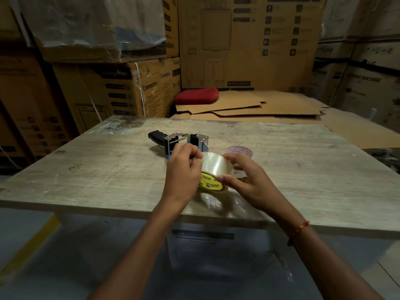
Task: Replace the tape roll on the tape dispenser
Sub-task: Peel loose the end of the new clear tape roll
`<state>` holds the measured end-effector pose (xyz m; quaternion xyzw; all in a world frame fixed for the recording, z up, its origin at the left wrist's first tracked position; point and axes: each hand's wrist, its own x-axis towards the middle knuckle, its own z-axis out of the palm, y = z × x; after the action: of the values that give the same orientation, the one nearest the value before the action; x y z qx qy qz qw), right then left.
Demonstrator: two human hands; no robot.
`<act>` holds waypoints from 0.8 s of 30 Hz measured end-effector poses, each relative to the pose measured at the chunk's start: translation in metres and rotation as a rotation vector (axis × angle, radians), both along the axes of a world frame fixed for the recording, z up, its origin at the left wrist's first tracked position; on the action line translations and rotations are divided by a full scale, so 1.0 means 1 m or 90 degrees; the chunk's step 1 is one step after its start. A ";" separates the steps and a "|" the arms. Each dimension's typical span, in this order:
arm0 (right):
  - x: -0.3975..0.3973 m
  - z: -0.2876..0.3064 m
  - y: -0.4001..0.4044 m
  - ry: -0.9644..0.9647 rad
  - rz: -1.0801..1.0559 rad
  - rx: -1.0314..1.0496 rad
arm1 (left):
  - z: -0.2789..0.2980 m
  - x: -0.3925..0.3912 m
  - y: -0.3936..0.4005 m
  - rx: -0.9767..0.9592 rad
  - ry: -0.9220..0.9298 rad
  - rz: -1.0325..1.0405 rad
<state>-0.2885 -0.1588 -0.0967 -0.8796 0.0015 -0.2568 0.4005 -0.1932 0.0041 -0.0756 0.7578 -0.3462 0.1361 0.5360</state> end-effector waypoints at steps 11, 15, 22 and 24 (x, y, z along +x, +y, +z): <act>0.001 -0.007 0.010 -0.073 -0.060 -0.125 | -0.005 -0.006 0.010 0.087 -0.196 0.037; 0.002 -0.008 0.012 -0.069 -0.087 -0.145 | -0.009 -0.003 0.013 0.103 -0.290 0.035; 0.001 -0.006 0.022 -0.059 -0.127 -0.186 | -0.022 -0.003 0.014 0.163 -0.416 0.134; 0.000 -0.005 0.025 -0.057 -0.134 -0.191 | -0.024 -0.002 0.014 0.154 -0.432 0.147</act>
<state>-0.2884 -0.1341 -0.1014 -0.9121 0.0375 -0.3339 0.2351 -0.1956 0.0176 -0.0994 0.7618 -0.4298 0.3969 0.2784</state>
